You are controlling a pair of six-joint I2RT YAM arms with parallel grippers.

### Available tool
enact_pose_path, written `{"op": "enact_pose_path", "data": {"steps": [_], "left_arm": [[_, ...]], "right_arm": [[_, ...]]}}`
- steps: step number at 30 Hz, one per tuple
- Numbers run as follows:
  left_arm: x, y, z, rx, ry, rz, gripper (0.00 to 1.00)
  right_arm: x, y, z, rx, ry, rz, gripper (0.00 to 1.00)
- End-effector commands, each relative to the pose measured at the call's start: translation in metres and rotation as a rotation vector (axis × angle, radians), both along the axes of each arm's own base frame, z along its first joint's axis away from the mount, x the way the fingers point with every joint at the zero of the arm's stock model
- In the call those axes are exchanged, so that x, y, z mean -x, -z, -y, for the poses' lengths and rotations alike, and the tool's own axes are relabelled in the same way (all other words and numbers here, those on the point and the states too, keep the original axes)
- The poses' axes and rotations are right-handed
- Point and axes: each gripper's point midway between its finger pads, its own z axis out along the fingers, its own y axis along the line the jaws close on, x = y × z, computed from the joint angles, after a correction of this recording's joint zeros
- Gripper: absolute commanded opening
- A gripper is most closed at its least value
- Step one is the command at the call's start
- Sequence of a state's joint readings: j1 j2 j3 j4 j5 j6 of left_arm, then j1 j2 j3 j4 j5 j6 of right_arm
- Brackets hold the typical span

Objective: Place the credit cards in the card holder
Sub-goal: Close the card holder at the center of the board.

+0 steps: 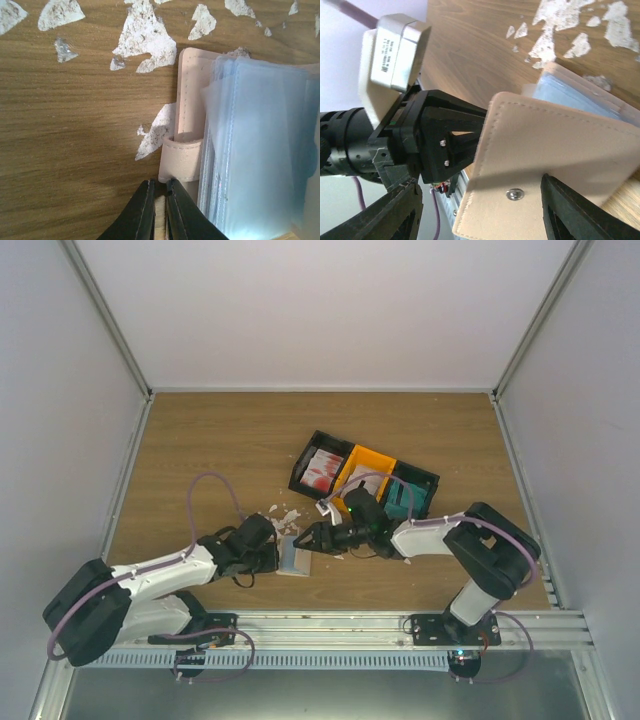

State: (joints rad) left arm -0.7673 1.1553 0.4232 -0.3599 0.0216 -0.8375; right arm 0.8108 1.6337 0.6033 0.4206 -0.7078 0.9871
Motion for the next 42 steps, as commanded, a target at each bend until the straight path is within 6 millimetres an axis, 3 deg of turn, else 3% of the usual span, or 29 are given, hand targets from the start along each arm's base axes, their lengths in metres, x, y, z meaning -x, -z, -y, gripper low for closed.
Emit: {"op": "enact_pose_path", "data": {"steps": [1, 11, 15, 21, 25, 30, 37, 42], "left_arm": [[0.006, 0.004, 0.004, 0.085, 0.016, -0.021, 0.13], [0.001, -0.003, -0.001, 0.143, 0.019, -0.013, 0.13], [-0.006, -0.027, 0.004, 0.192, 0.036, 0.049, 0.17], [-0.014, -0.070, 0.004, 0.251, 0.031, 0.165, 0.28], [-0.011, -0.083, 0.010, 0.322, 0.061, 0.205, 0.41], [-0.004, -0.068, 0.014, 0.340, 0.082, 0.167, 0.50], [-0.004, -0.039, 0.017, 0.303, 0.091, 0.092, 0.51], [0.000, -0.022, 0.018, 0.286, 0.105, 0.047, 0.42]], "right_arm": [[0.001, -0.011, -0.012, -0.089, -0.025, 0.006, 0.66], [-0.017, -0.016, 0.005, 0.007, 0.084, 0.115, 0.68], [-0.016, -0.010, 0.000, 0.000, 0.065, 0.089, 0.68], [-0.016, -0.017, -0.020, -0.069, 0.017, 0.075, 0.68], [-0.018, 0.007, -0.025, 0.000, 0.006, 0.009, 0.68], [-0.017, 0.035, -0.019, 0.078, 0.030, -0.054, 0.68], [-0.026, 0.011, -0.016, 0.067, 0.062, 0.036, 0.67], [-0.030, -0.004, -0.011, 0.071, 0.091, 0.088, 0.67]]}}
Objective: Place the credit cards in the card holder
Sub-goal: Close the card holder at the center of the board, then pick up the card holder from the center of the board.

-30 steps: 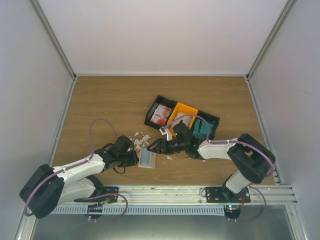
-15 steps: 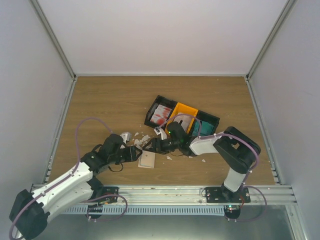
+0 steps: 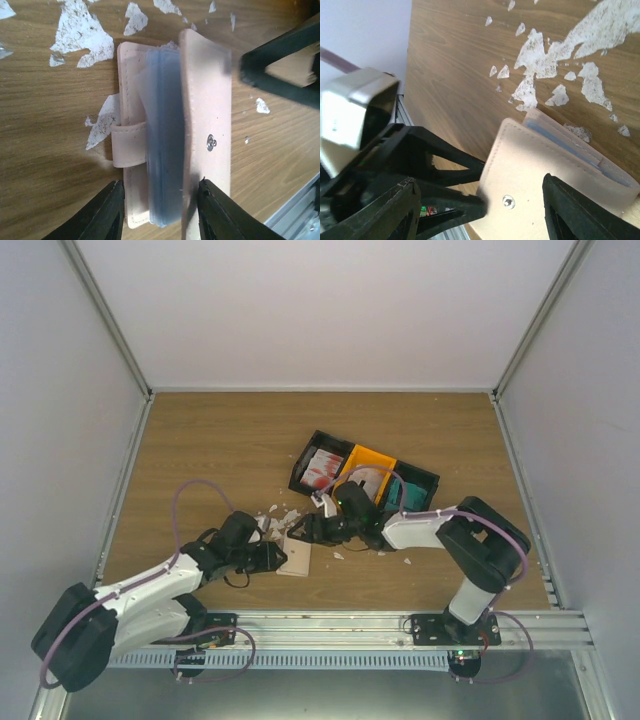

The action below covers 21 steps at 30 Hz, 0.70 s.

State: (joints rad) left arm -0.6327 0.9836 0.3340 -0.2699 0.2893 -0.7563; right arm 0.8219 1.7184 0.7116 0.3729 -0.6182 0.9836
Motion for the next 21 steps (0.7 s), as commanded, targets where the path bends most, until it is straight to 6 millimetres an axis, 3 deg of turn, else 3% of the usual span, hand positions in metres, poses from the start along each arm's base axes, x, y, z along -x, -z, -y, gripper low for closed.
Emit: {"op": "enact_pose_path", "data": {"steps": [1, 6, 9, 12, 21], "left_arm": [[-0.004, 0.005, 0.006, 0.027, 0.026, 0.023, 0.39], [-0.001, 0.016, 0.002, -0.002, 0.026, 0.000, 0.28], [0.001, 0.022, -0.001, -0.019, 0.019, -0.016, 0.25], [0.003, 0.027, -0.004, -0.034, 0.007, -0.031, 0.23], [0.005, 0.037, -0.015, -0.083, -0.037, -0.057, 0.17]], "right_arm": [[-0.005, -0.013, 0.010, 0.039, 0.049, 0.070, 0.67], [-0.009, 0.004, 0.043, 0.205, 0.167, 0.068, 0.67], [-0.002, 0.015, 0.050, 0.243, 0.161, 0.048, 0.67], [0.007, 0.023, 0.044, 0.241, 0.122, 0.027, 0.66], [0.030, 0.033, 0.002, 0.132, -0.048, 0.001, 0.61]]}}
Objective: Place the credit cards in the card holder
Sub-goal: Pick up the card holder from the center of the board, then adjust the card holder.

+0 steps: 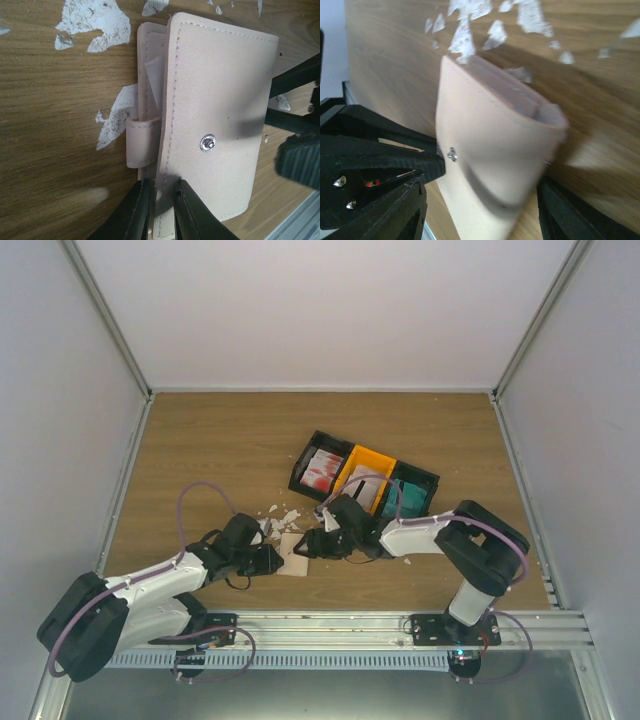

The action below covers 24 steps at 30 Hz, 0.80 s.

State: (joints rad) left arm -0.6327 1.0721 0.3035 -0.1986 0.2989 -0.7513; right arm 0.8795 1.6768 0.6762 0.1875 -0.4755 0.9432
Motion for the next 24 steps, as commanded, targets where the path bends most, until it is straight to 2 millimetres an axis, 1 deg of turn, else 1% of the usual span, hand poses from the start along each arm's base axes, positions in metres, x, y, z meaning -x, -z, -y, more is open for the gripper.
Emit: {"op": "enact_pose_path", "data": {"steps": [1, 3, 5, 8, 9, 11, 12, 13, 14, 15, 16, 17, 21, 22, 24], "left_arm": [[0.003, 0.017, -0.015, -0.061, -0.046, -0.018, 0.17], [0.004, 0.017, -0.015, -0.055, -0.045, -0.020, 0.17], [0.004, 0.016, -0.013, -0.042, -0.039, -0.016, 0.17], [0.002, 0.011, -0.008, -0.015, -0.027, 0.000, 0.17], [0.001, 0.007, -0.007, -0.005, -0.023, 0.011, 0.17], [-0.004, -0.004, -0.002, 0.014, -0.011, 0.041, 0.18], [-0.007, -0.011, 0.000, 0.023, -0.003, 0.062, 0.19], [-0.010, -0.020, 0.001, 0.027, 0.002, 0.085, 0.22], [-0.015, -0.031, 0.003, 0.030, 0.007, 0.113, 0.27], [-0.017, -0.042, 0.002, 0.021, 0.017, 0.139, 0.32], [-0.023, -0.058, 0.003, 0.016, 0.020, 0.179, 0.38], [-0.028, -0.073, 0.002, 0.007, 0.022, 0.216, 0.44], [-0.045, -0.148, 0.001, -0.008, 0.047, 0.397, 0.67], [-0.047, -0.163, 0.001, -0.010, 0.063, 0.434, 0.70], [-0.049, -0.184, 0.001, -0.022, 0.089, 0.488, 0.76]], "right_arm": [[0.008, -0.004, -0.024, -0.090, -0.084, 0.009, 0.60], [0.009, -0.008, -0.030, -0.135, -0.097, 0.020, 0.56], [0.010, -0.013, -0.033, -0.175, -0.111, 0.040, 0.49], [0.008, -0.016, -0.033, -0.179, -0.127, 0.080, 0.32], [0.008, -0.015, -0.032, -0.166, -0.137, 0.096, 0.25], [0.005, -0.013, -0.028, -0.120, -0.164, 0.132, 0.11], [0.003, -0.013, -0.026, -0.093, -0.184, 0.159, 0.06], [0.001, -0.013, -0.022, -0.054, -0.202, 0.182, 0.03], [-0.002, -0.015, -0.019, -0.020, -0.231, 0.214, 0.01], [-0.004, -0.019, -0.016, 0.011, -0.266, 0.251, 0.01], [-0.004, -0.021, -0.012, 0.052, -0.308, 0.280, 0.01], [-0.005, -0.027, -0.009, 0.086, -0.352, 0.318, 0.01], [-0.009, -0.051, 0.005, 0.195, -0.504, 0.466, 0.01], [-0.009, -0.059, 0.007, 0.205, -0.537, 0.502, 0.00], [-0.006, -0.077, 0.009, 0.191, -0.605, 0.575, 0.00]]}}
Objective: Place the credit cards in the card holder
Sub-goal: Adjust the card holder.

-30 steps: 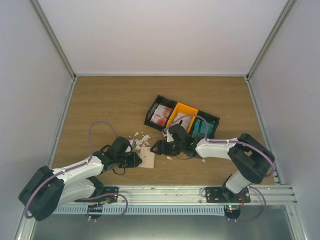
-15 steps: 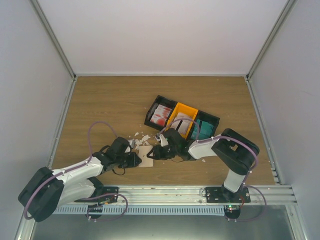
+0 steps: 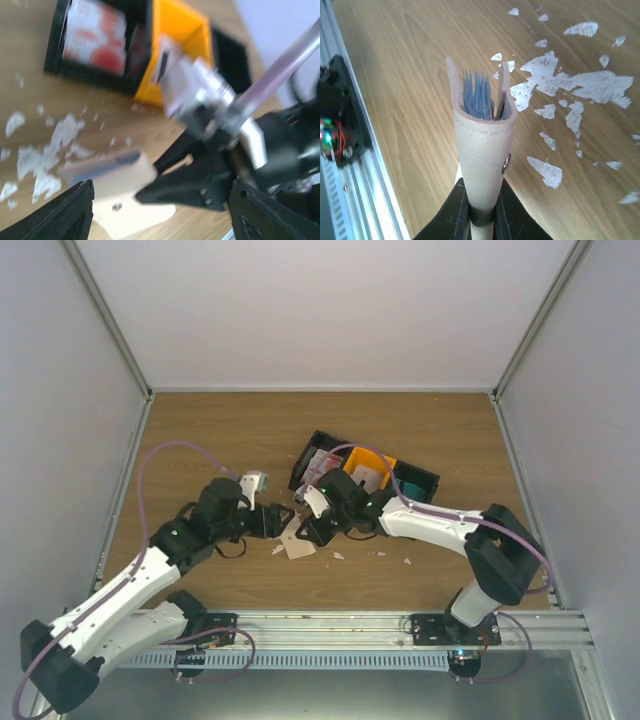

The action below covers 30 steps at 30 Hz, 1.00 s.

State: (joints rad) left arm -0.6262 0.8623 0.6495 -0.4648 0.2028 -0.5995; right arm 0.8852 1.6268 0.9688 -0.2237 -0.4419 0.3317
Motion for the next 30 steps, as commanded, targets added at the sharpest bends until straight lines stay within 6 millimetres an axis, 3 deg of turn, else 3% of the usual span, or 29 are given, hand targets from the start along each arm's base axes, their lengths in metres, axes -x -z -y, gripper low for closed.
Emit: {"op": "enact_pose_path", "data": {"steps": [1, 6, 14, 22, 24, 30], "left_arm": [[-0.004, -0.045, -0.007, -0.082, 0.066, 0.153, 0.78], [0.018, -0.053, 0.018, -0.043, 0.308, 0.174, 0.82], [0.062, -0.074, 0.054, 0.175, 0.628, 0.158, 0.84], [0.064, -0.054, 0.060, 0.157, 0.686, 0.082, 0.77], [0.064, -0.051, 0.061, 0.157, 0.696, 0.068, 0.64], [0.059, -0.065, 0.065, 0.173, 0.694, 0.110, 0.10]], "right_arm": [[0.016, -0.026, 0.026, 0.092, -0.229, 0.182, 0.01], [0.044, -0.069, 0.027, -0.038, -0.409, 0.262, 0.01], [0.067, -0.104, 0.035, -0.132, -0.515, 0.326, 0.04], [0.081, -0.132, 0.039, -0.215, -0.571, 0.381, 0.04], [0.082, -0.136, 0.039, -0.224, -0.574, 0.386, 0.05], [0.078, -0.137, 0.042, -0.210, -0.522, 0.370, 0.10]]}}
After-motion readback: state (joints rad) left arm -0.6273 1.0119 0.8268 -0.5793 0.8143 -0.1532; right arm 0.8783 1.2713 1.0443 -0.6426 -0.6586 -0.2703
